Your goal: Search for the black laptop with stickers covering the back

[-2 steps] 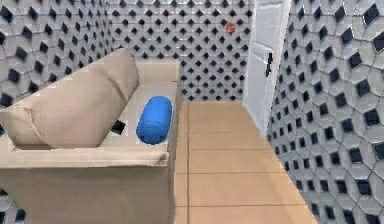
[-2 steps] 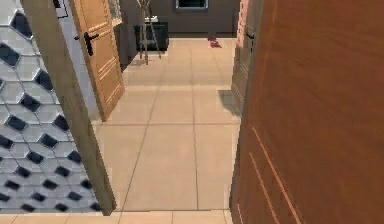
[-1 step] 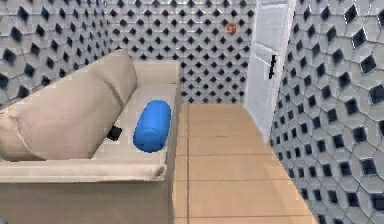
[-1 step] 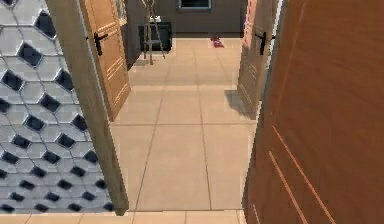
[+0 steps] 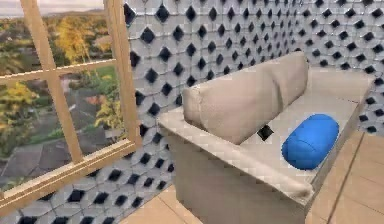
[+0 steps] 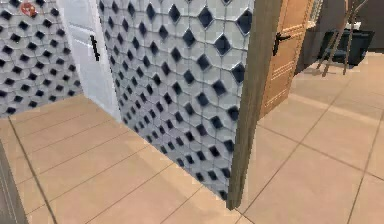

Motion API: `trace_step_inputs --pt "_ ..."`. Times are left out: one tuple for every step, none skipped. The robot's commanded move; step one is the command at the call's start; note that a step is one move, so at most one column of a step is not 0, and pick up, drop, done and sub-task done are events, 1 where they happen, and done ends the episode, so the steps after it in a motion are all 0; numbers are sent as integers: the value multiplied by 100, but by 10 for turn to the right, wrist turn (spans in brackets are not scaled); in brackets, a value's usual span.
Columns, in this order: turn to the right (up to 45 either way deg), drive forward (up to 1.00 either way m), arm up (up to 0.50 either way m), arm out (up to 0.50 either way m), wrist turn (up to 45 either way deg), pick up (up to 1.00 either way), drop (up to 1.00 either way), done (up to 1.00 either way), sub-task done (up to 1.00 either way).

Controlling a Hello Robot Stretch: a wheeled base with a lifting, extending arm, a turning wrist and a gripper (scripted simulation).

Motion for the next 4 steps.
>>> trace_step_inputs --pt "-270 0 0 0 0 0 0 0 0" --pt "0 15 0 0 0 0 0 0 0" --pt "-450 0 0 0 0 0 0 0 0" --pt "-60 0 0 0 0 0 0 0 0"
